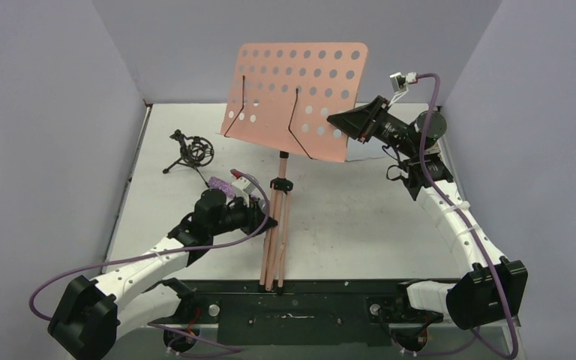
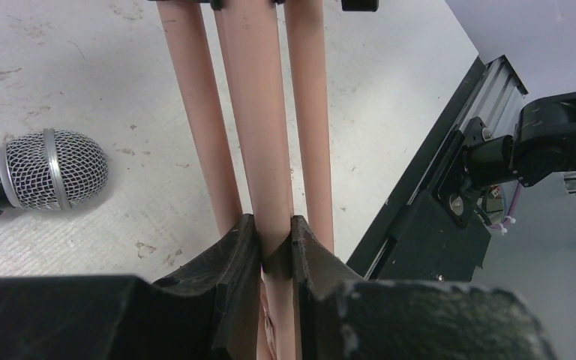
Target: Set up the instrument practice props
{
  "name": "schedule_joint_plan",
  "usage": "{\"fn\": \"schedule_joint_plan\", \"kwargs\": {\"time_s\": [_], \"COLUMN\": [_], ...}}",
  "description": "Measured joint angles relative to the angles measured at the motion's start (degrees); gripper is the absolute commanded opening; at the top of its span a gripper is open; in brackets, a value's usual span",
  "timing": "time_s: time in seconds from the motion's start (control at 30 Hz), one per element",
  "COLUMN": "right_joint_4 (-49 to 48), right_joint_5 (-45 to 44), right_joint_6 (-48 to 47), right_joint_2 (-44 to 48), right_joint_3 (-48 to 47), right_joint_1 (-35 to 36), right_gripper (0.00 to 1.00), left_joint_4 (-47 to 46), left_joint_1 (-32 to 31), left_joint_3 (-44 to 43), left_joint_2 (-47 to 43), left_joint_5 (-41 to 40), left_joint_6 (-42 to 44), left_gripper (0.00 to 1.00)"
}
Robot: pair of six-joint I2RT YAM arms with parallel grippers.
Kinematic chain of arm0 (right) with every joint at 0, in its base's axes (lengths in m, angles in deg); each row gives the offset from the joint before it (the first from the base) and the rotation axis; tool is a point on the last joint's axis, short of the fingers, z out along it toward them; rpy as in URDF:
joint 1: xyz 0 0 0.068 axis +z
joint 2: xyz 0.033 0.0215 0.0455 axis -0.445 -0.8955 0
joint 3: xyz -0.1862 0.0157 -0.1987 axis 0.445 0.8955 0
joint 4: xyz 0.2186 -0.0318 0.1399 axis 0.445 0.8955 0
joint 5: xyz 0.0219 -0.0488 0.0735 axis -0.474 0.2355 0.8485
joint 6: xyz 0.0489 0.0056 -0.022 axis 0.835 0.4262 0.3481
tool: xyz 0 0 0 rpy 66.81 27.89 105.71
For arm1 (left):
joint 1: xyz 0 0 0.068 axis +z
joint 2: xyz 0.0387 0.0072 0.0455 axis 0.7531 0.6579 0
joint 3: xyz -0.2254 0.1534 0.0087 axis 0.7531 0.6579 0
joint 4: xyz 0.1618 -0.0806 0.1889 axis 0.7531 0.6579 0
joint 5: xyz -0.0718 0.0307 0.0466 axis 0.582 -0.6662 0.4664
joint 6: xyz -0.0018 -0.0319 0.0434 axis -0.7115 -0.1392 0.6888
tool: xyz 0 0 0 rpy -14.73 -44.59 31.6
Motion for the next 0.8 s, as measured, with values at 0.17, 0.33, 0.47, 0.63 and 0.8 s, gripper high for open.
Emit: {"fn": "schedule_joint_plan", "kwargs": {"time_s": [0.17, 0.33, 0.47, 0.63, 0.8], "right_joint_4": [0.39, 2.19, 0.50, -2.14, -7.08], "right_joint_5": [-0.02, -0.07, -1.57, -1.29, 0.20], "right_joint_6": [-0.39, -0.92, -0.79, -1.70, -2.54], "right_joint_2": [0.13, 0.24, 0.85, 4.00, 8.41], "right_joint_3": [-0.22, -1.53, -6.62, -10.82, -11.82], "right_joint_1": [0.11, 0.17, 0.17, 1.53, 2.40], "right_gripper": [0.05, 0.05, 0.05, 0.05, 0.05], "left_joint_4": [1.95, 4.42, -0.57, -6.93, -12.83], "left_joint_1": [-0.09, -0.28, -0.02, 0.92, 0.42], "left_joint_3": [-1.62, -3.67, -7.48, -10.62, -12.28], "left_joint_2": [0.61, 1.49, 2.58, 3.43, 3.56], "left_joint_5": [0.46, 0.96, -2.16, -4.90, -5.03], "left_joint_6": [2.34, 3.93, 5.18, 7.80, 11.10], "left_gripper": [0.00, 0.00, 0.00, 0.00, 0.00]}}
